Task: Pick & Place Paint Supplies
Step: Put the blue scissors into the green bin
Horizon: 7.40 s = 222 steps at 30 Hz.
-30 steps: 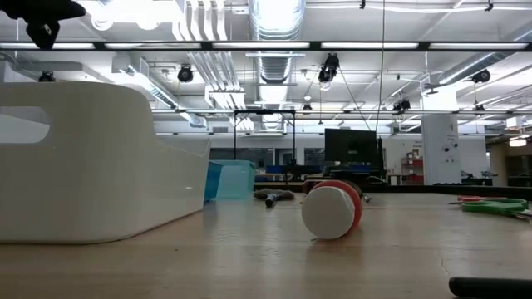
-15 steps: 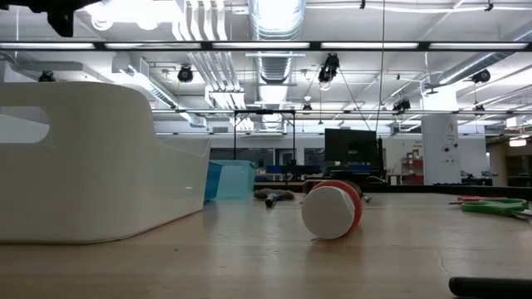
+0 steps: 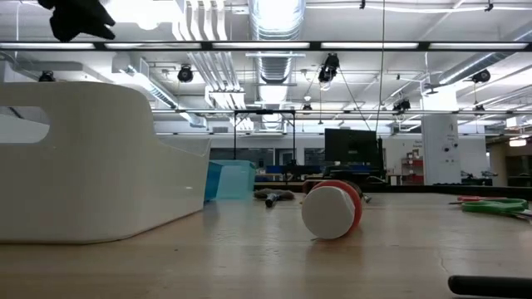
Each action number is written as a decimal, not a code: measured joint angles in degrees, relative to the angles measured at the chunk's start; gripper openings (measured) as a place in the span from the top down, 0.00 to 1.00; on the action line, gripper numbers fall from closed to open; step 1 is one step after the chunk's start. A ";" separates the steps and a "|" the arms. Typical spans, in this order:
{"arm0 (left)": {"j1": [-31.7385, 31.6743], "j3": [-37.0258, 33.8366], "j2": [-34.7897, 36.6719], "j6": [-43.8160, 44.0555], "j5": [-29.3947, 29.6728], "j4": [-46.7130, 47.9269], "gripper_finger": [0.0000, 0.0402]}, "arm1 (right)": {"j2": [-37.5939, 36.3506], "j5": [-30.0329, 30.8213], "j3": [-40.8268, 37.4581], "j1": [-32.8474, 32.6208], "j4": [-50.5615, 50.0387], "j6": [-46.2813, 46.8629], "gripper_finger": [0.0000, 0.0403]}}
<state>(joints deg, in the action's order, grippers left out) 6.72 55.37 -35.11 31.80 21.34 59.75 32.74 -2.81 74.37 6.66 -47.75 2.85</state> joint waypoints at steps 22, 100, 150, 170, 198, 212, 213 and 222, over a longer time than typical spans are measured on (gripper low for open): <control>12.68 -1.44 -38.79 14.55 -28.68 25.47 0.70 | -0.01 -2.32 -0.02 0.00 0.30 1.26 0.56; 13.49 -18.28 -55.58 11.62 -22.80 4.92 0.70 | 8.56 -12.72 6.69 -0.02 10.65 5.77 0.56; 12.04 -7.78 -32.14 16.45 -20.56 11.01 1.00 | 8.54 -18.49 6.60 -0.04 10.71 5.99 0.56; -30.21 10.33 -40.58 -16.72 -7.46 -9.01 1.00 | 8.58 -18.73 5.22 -0.03 8.94 4.01 0.56; -14.47 -2.37 -43.41 3.67 -23.10 15.22 0.74 | 5.11 -21.81 5.01 -0.03 4.98 7.20 0.56; -19.85 -16.14 -43.36 10.18 -21.75 -0.16 0.67 | 3.99 -21.70 5.01 -0.04 5.03 6.22 0.56; -19.85 -16.46 -43.36 9.82 -21.74 -0.96 0.67 | 4.01 -21.70 5.01 -0.02 5.05 6.40 0.56; -19.91 -18.72 -43.36 9.33 -21.77 -4.97 0.67 | 4.01 -21.63 5.01 -0.02 5.43 6.62 0.56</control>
<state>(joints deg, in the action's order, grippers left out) -13.19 36.64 -78.48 41.12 -0.43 54.78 36.75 -24.44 79.37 6.63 -42.32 9.47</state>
